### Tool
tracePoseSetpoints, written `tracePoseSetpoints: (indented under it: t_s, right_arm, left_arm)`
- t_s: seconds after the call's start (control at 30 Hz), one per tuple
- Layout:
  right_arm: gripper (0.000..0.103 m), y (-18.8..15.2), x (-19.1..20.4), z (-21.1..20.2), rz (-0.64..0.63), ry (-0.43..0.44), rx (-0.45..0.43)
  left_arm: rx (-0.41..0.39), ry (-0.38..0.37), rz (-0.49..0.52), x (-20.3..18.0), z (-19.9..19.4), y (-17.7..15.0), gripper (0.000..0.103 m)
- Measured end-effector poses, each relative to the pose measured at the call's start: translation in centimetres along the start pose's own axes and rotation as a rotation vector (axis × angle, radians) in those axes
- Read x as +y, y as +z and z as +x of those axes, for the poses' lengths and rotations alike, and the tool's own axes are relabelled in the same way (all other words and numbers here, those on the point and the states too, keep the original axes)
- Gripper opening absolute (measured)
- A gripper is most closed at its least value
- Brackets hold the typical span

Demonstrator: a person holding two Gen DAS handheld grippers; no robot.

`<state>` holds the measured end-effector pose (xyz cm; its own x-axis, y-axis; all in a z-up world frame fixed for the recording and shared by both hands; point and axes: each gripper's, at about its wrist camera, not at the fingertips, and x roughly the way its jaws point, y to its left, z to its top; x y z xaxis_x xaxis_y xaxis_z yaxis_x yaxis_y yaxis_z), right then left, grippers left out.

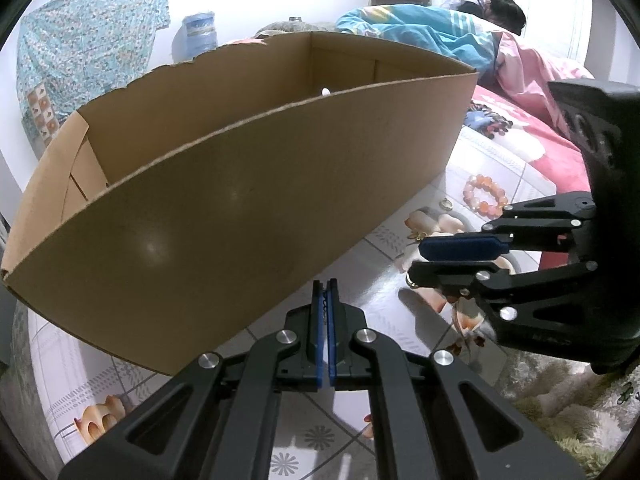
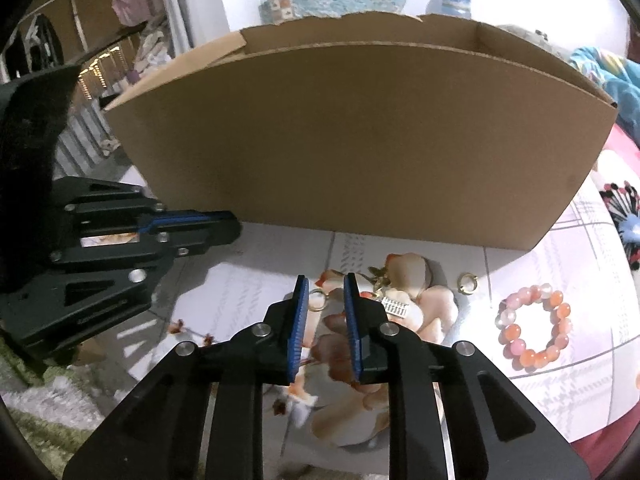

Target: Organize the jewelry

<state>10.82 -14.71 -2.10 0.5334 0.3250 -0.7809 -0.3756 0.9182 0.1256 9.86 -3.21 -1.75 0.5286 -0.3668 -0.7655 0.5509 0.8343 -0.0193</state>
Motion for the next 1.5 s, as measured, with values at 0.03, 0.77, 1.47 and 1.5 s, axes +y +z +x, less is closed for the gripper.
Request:
tracePoseSetpoints:
  t_s: [0.03,0.77,1.47,1.5]
  right_arm:
    - [0.020,-0.2,0.1,-0.3,-0.004,0.002,-0.002]
    - [0.010,-1.5,1.5,-0.3,-0.063,-0.055,-0.028]
    - [0.010,3.0,-0.8,-9.1,-0.038,0.051,-0.304]
    - [0.010,3.5,-1.0,-9.3,-0.035,0.054,-0.316]
  left_arm:
    - [0.002,0.001,0.001,0.0,0.0,0.0,0.001]
    - [0.006,0.003,0.004,0.0,0.1,0.0,0.001]
    - [-0.200,-0.126,0.007,-0.3,-9.2,4.6,0.002]
    - [-0.215,-0.132,-0.005,0.2,-9.5,5.3,0.002]
